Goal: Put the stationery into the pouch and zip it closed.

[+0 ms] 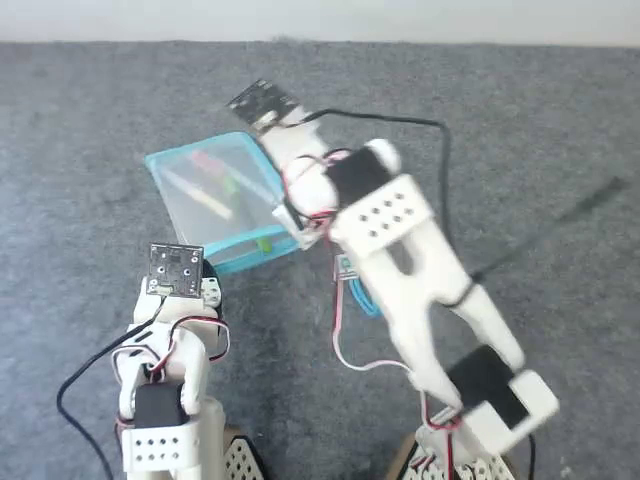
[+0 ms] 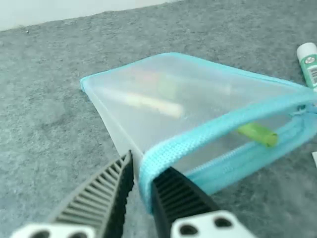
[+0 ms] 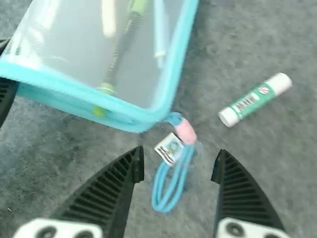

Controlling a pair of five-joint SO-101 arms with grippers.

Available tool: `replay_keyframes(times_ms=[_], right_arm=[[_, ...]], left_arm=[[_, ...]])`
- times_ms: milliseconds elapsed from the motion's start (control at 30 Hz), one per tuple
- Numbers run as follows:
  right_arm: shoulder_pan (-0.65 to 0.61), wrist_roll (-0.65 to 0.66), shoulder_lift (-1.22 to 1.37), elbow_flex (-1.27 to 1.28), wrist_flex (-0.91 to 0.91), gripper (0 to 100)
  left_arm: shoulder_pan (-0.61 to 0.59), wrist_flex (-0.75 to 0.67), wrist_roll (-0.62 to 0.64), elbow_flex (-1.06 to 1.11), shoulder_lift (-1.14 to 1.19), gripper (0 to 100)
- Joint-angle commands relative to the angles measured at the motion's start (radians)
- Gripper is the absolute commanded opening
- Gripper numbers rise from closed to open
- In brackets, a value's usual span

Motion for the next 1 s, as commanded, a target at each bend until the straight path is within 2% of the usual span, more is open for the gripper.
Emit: replay_keyframes(times_ms=[0, 167, 367, 567, 967], right_arm=[[0.076, -0.009, -0.099, -0.046, 0.050, 23.4], [0.168, -0.021, -0.033, 0.075, -0.076, 23.4], [0.254, -0.130, 0.191, 0.044, -0.249, 23.4], [0.271, -0.187, 0.378, 0.037, -0.489, 23.5], [0.274, -0.190, 0.568, 0.035, -0.602, 23.4]], left_arm=[[0.006, -0.026, -0.012, -0.008, -0.002, 1], [0.006, -0.026, -0.012, -0.010, -0.002, 1], [0.005, -0.026, -0.012, -0.008, -0.002, 1], [0.006, -0.026, -0.014, -0.008, -0.002, 1], [0.006, -0.026, -0.014, -0.008, -0.002, 1]])
